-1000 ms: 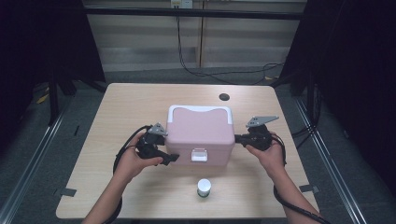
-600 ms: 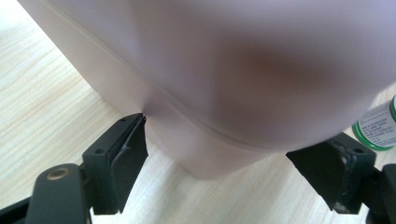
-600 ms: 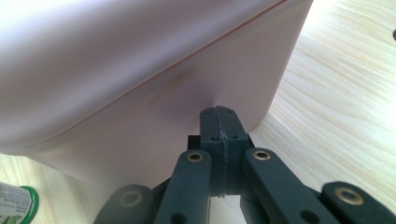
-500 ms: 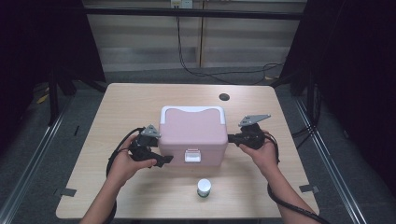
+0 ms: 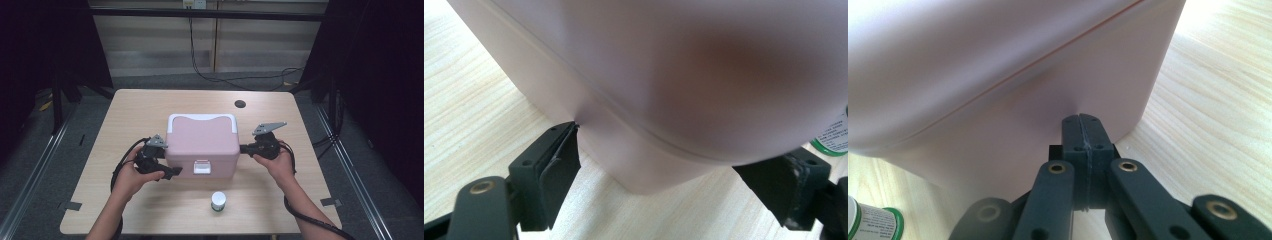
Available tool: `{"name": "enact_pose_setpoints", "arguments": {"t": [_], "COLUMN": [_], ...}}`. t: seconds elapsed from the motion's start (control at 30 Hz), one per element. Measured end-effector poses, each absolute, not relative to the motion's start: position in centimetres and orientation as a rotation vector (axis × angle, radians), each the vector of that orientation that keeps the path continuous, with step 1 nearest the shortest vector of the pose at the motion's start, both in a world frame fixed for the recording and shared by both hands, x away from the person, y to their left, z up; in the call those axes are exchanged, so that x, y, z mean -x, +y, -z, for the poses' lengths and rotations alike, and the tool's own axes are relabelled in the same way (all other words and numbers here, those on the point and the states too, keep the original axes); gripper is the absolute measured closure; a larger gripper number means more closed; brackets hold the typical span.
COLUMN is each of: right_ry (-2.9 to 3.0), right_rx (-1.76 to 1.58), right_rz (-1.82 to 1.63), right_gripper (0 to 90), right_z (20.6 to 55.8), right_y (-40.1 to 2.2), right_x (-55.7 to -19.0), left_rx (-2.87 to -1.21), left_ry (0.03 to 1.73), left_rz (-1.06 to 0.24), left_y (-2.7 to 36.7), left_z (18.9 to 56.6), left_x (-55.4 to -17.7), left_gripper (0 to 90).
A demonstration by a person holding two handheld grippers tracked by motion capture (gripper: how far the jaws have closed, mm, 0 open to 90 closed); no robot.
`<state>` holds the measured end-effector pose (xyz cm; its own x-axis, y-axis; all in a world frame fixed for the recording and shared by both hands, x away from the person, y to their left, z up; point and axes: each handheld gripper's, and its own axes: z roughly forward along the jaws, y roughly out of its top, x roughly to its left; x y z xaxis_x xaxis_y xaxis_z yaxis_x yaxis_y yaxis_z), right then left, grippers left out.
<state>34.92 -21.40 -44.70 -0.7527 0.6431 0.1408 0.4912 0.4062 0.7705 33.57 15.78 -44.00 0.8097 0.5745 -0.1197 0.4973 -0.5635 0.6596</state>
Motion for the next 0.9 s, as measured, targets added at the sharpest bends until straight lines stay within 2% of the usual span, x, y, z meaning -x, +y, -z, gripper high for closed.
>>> {"name": "enact_pose_setpoints", "arguments": {"t": [0.5,0.9], "right_ry": [2.504,2.512], "right_rx": [-0.979,-1.002], "right_rz": [-1.231,-1.223], "right_gripper": [88.0,90.0], "right_z": [43.7,39.3], "right_y": [-21.6,-23.2], "right_x": [-34.5,-33.9], "left_rx": [-2.262,-2.274], "left_ry": [0.81,0.947], "left_rz": [-0.086,0.008], "left_y": [16.4,18.2], "left_z": [44.2,43.7], "left_x": [-33.7,-34.3], "left_gripper": [21.6,19.6]}}
